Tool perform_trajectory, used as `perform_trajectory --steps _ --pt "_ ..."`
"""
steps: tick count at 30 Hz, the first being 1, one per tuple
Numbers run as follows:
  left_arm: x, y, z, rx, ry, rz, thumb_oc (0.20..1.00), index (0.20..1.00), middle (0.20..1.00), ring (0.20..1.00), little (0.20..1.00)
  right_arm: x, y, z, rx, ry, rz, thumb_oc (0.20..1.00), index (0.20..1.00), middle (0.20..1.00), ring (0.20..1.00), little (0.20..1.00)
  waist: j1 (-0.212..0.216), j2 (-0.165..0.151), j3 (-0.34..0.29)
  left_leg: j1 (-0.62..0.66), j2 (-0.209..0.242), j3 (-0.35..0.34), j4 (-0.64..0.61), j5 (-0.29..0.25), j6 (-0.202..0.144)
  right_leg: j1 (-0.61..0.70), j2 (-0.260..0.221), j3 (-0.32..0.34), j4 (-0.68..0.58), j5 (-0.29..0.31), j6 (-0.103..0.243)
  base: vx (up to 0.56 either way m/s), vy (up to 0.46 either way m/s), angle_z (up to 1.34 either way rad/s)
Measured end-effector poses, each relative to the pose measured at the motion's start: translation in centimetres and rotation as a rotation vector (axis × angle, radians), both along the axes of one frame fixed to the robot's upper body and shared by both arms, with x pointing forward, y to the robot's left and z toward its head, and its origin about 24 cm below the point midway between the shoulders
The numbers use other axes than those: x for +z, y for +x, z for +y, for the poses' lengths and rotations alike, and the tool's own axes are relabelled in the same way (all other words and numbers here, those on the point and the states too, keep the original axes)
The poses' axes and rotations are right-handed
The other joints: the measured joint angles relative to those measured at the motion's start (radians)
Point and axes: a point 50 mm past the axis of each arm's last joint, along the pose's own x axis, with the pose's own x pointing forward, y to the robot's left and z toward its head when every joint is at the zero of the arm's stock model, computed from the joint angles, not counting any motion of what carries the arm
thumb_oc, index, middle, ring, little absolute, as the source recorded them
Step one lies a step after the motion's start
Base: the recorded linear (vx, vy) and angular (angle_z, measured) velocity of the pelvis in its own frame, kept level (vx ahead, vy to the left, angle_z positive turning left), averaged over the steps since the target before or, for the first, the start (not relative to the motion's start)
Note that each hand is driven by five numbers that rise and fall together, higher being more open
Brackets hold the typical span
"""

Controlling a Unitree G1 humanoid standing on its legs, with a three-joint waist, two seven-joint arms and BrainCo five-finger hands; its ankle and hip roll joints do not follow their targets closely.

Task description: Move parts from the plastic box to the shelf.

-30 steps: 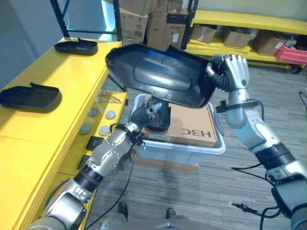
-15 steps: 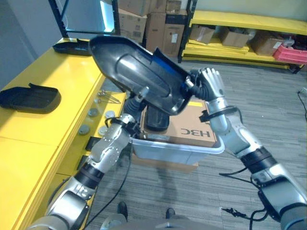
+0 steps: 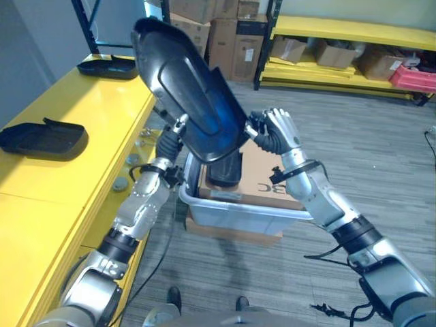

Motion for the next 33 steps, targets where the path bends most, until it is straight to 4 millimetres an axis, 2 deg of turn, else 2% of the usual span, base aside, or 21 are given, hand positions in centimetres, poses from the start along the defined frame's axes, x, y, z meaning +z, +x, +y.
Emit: perform_trajectory --steps 4,8,9,10,11,13,14,15,17,19,23,25,27,28,30,31,32,33 --pt "0.1 0.0 0.4 0.032 0.038 -0.025 0.200 0.200 0.200 0.200 0.200 -0.5 0.0 0.3 0.038 0.028 0.081 0.200 0.200 0.200 0.200 0.200 0.014 0.000 0.000 0.002 0.000 -0.003 0.000 0.002 -0.004 0.005 0.000 -0.004 0.000 0.000 0.000 0.02 -0.012 0.03" --pt "0.5 -0.1 0.5 0.150 0.097 -0.092 0.200 0.200 0.200 0.200 0.200 -1.6 -0.3 0.7 0.099 0.021 0.172 0.200 0.200 0.200 0.200 0.200 0.028 0.000 0.000 0.006 0.000 -0.007 0.000 0.002 -0.004 0.010 0.000 -0.007 0.001 -0.001 0.000 0.02 -0.036 0.02" --pt "0.8 -0.2 1.0 0.208 0.143 -0.145 0.200 0.200 0.200 0.200 0.200 -2.1 -0.5 1.0 0.130 0.024 0.205 1.000 1.000 1.000 1.000 1.000 0.032 0.000 -0.001 0.005 0.001 -0.010 0.000 -0.002 -0.010 0.010 0.001 -0.008 0.000 -0.001 0.000 0.02 -0.064 0.01" --pt "0.8 -0.2 1.0 0.208 0.143 -0.145 0.200 0.200 0.200 0.200 0.200 -2.1 -0.5 1.0 0.130 0.024 0.205 1.000 1.000 1.000 1.000 1.000 0.032 0.000 -0.001 0.005 0.001 -0.010 0.000 -0.002 -0.010 0.010 0.001 -0.008 0.000 -0.001 0.000 0.02 -0.058 0.08" --pt "1.7 -0.6 1.2 0.285 0.195 -0.257 0.200 0.200 0.200 0.200 0.200 -2.9 -1.7 1.6 0.213 0.066 0.232 1.000 1.000 1.000 1.000 1.000 0.040 -0.001 -0.001 0.000 0.001 -0.020 0.000 -0.003 -0.011 0.010 0.001 -0.013 0.000 -0.002 -0.001 0.02 -0.052 0.14" --pt "2.8 -1.0 1.4 0.324 0.209 -0.341 0.200 0.200 0.200 0.200 0.200 -3.1 -2.7 2.1 0.272 0.117 0.233 1.000 1.000 1.000 1.000 1.000 0.044 -0.001 -0.001 -0.004 0.001 -0.027 0.000 -0.003 -0.010 0.010 0.001 -0.014 0.001 -0.003 -0.002 0.03 -0.057 0.13" --pt "3.4 -1.3 1.4 0.357 0.226 -0.390 0.200 0.200 0.200 0.200 0.200 -3.0 -3.2 2.4 0.291 0.169 0.220 1.000 1.000 1.000 1.000 1.000 0.047 -0.001 -0.001 -0.004 0.002 -0.027 0.000 -0.003 -0.010 0.010 0.001 -0.016 0.000 -0.004 -0.002 0.04 -0.074 0.09" --pt "4.6 -2.1 1.5 0.415 0.276 -0.500 0.200 0.200 0.200 0.200 0.200 -2.6 -4.5 2.8 0.331 0.305 0.173 1.000 1.000 1.000 1.000 1.000 0.050 0.000 -0.001 -0.005 0.002 -0.032 0.000 -0.003 -0.011 0.012 0.001 -0.024 0.001 -0.007 -0.001 0.04 -0.072 0.10" --pt "5.5 -2.9 1.6 0.469 0.296 -0.588 0.200 0.200 0.200 0.200 0.200 -2.4 -6.0 2.7 0.358 0.420 0.139 1.000 1.000 1.000 1.000 1.000 0.049 -0.001 -0.001 -0.007 0.001 -0.036 0.000 -0.003 -0.011 0.014 0.000 -0.030 0.001 -0.009 -0.002 0.03 -0.066 0.09" --pt "5.9 -3.3 1.5 0.514 0.309 -0.640 0.200 0.200 0.200 0.200 0.200 -2.2 -6.6 2.6 0.364 0.480 0.110 1.000 1.000 1.000 1.000 1.000 0.042 -0.001 -0.001 -0.007 0.001 -0.036 0.000 -0.003 -0.011 0.014 -0.001 -0.031 0.004 -0.009 -0.002 0.03 -0.070 0.02" --pt "5.3 -4.0 2.3 0.595 0.375 -0.675 0.200 0.200 0.200 0.200 0.200 -3.2 -7.3 -0.4 0.227 0.633 0.115 1.000 1.000 1.000 1.000 1.000 0.018 0.000 -0.003 -0.010 0.002 -0.040 0.000 -0.003 -0.011 0.014 -0.001 -0.031 0.003 -0.011 -0.003 0.04 -0.069 0.02" --pt "3.8 -4.4 4.0 0.665 0.412 -0.621 0.200 0.200 0.200 0.200 0.200 -4.4 -7.8 -3.3 0.093 0.723 0.144 1.000 1.000 1.000 1.000 1.000 -0.015 0.003 -0.004 -0.016 0.004 -0.039 -0.001 -0.004 -0.011 0.009 0.001 -0.031 0.000 -0.014 -0.008 0.05 -0.086 -0.02" --pt "3.0 -4.5 4.9 0.710 0.432 -0.586 0.200 0.200 0.200 0.200 0.200 -6.0 -7.7 -5.1 -0.007 0.728 0.184 1.000 1.000 1.000 1.000 1.000 -0.028 0.004 -0.005 -0.016 0.008 -0.039 -0.001 -0.005 -0.013 0.009 0.004 -0.032 0.000 -0.014 -0.008 0.07 -0.119 -0.01" --pt "2.8 -4.7 5.6 0.739 0.435 -0.572 0.200 0.200 0.200 0.200 0.200 -7.3 -7.6 -6.2 -0.079 0.720 0.222 1.000 1.000 1.000 1.000 1.000 -0.030 0.005 -0.006 -0.016 0.009 -0.040 -0.001 -0.005 -0.013 0.009 0.006 -0.032 0.000 -0.014 -0.008 0.08 -0.111 0.05" --pt "2.0 -5.0 7.3 0.829 0.438 -0.532 0.200 0.200 0.200 0.200 0.200 -12.5 -8.2 -9.2 -0.316 0.691 0.388 1.000 1.000 1.000 1.000 1.000 -0.021 0.013 -0.012 -0.022 0.014 -0.047 -0.001 -0.006 -0.016 0.011 0.013 -0.041 0.000 -0.020 -0.010 0.12 -0.113 0.18" --pt "1.6 -5.4 8.1 0.876 0.438 -0.509 0.200 0.200 0.200 0.200 0.200 -16.6 -9.7 -10.7 -0.481 0.732 0.562 1.000 1.000 1.000 1.000 1.000 -0.008 0.021 -0.016 -0.031 0.017 -0.034 -0.002 -0.009 -0.018 0.018 0.016 -0.062 0.006 -0.027 -0.011 0.11 -0.080 0.57" --pt "1.3 -5.5 8.4 0.885 0.432 -0.493 0.200 0.200 0.200 0.200 0.200 -20.0 -11.7 -11.3 -0.582 0.755 0.733 1.000 1.000 1.000 1.000 1.000 -0.005 0.020 -0.016 -0.035 0.022 0.043 -0.002 -0.029 0.004 0.037 0.005 -0.122 0.007 -0.033 -0.009 0.12 -0.043 1.35" --pt "1.2 -5.6 8.1 0.880 0.407 -0.491 0.200 0.200 0.200 0.200 0.200 -23.1 -14.5 -11.8 -0.695 0.762 0.907 1.000 1.000 1.000 1.000 1.000 -0.017 0.008 -0.016 -0.034 0.024 0.160 0.000 -0.082 0.029 0.063 -0.024 -0.207 0.007 -0.046 -0.006 0.07 0.002 1.79"
